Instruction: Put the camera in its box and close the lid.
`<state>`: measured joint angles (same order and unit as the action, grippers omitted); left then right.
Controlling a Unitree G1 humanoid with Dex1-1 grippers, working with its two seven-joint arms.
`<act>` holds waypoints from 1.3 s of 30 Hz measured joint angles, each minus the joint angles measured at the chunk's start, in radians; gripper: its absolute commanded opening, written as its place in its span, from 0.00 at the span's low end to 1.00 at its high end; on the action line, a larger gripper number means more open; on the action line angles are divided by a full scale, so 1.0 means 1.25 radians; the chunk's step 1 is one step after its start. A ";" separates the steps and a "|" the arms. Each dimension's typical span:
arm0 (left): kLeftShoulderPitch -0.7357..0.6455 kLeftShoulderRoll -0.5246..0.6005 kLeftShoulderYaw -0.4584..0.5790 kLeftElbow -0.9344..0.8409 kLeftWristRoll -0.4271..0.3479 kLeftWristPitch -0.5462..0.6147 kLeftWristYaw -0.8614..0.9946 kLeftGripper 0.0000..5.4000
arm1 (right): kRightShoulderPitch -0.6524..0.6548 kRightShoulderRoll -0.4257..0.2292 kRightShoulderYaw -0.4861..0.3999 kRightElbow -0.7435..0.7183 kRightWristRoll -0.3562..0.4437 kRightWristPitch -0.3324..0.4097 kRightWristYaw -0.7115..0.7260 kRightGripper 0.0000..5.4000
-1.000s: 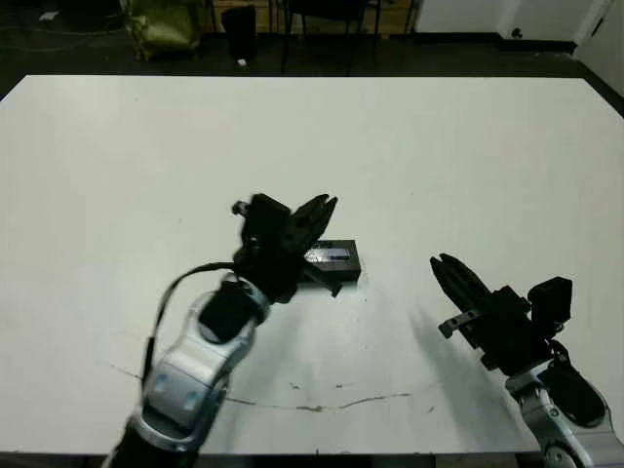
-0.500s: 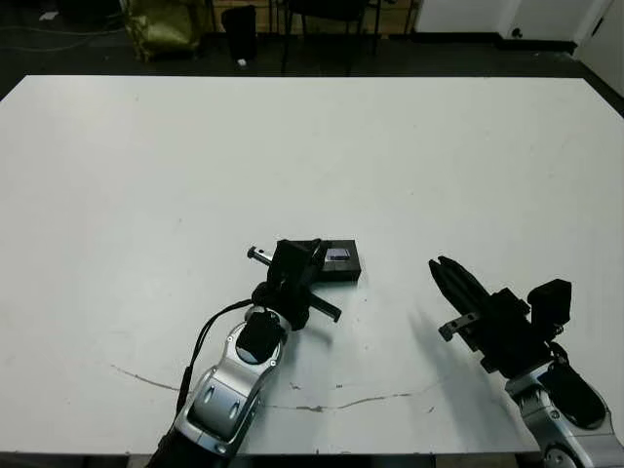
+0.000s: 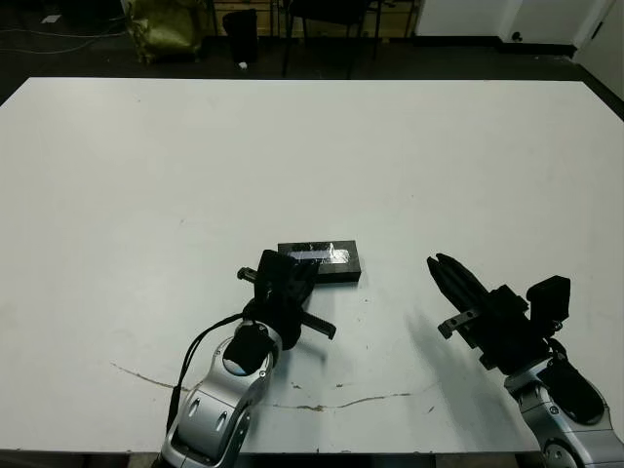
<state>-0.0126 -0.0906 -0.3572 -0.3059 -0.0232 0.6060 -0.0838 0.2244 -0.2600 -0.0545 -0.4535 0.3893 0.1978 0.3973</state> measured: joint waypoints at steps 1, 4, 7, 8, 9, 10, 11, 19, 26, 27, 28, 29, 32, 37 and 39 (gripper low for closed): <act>0.000 -0.001 0.002 -0.004 -0.003 0.008 0.000 0.00 | 0.000 0.000 0.000 -0.001 0.000 0.001 -0.001 0.00; -0.001 -0.001 0.004 -0.013 -0.008 0.022 0.000 0.00 | 0.003 0.000 0.000 -0.009 -0.001 0.008 -0.006 0.00; -0.001 -0.001 0.013 -0.028 -0.017 0.026 -0.005 0.00 | 0.005 0.000 0.000 -0.013 -0.001 0.012 -0.009 0.00; 0.000 0.001 0.017 -0.039 -0.024 0.028 -0.008 0.00 | 0.005 0.000 0.000 -0.013 -0.001 0.014 -0.009 0.00; 0.006 0.005 0.021 -0.050 -0.029 0.022 -0.014 0.00 | 0.005 0.000 0.000 -0.014 0.000 0.015 -0.009 0.00; 0.013 0.011 0.024 -0.062 -0.030 0.000 -0.020 0.00 | 0.006 0.000 -0.001 -0.014 0.000 0.015 -0.009 0.00; 0.018 0.022 0.028 -0.076 -0.027 -0.042 -0.025 0.00 | 0.006 0.000 -0.002 -0.013 0.000 0.015 -0.009 0.00; -0.001 0.072 0.149 -0.209 -0.006 -0.400 -0.024 0.00 | -0.022 0.013 -0.033 -0.039 0.014 0.031 -0.049 0.00; -0.025 0.138 0.308 -0.196 -0.041 -0.462 -0.032 0.00 | -0.076 0.051 -0.064 -0.040 0.038 0.030 -0.113 0.00; -0.025 0.143 0.325 -0.185 -0.043 -0.460 -0.030 0.00 | -0.083 0.054 -0.070 -0.041 0.038 0.030 -0.124 0.00; -0.025 0.150 0.340 -0.168 -0.043 -0.458 -0.029 0.00 | -0.090 0.058 -0.073 -0.039 0.038 0.030 -0.132 0.00; -0.024 0.156 0.353 -0.149 -0.045 -0.456 -0.028 0.00 | -0.098 0.062 -0.074 -0.037 0.038 0.029 -0.137 0.00; -0.011 0.161 0.370 -0.093 -0.048 -0.448 -0.028 0.00 | -0.113 0.070 -0.075 -0.017 0.032 0.019 -0.141 0.00; 0.009 0.131 0.372 -0.022 -0.088 -0.404 -0.017 0.00 | -0.120 0.080 -0.069 0.013 0.002 0.012 -0.160 0.00; 0.009 0.122 0.367 -0.010 -0.094 -0.396 -0.012 0.00 | -0.125 0.083 -0.068 0.026 -0.008 0.004 -0.163 0.00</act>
<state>-0.0012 0.0621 0.1011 -0.3180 -0.1403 0.1104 -0.0991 0.0687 -0.1567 -0.1400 -0.4214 0.3790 0.2027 0.1941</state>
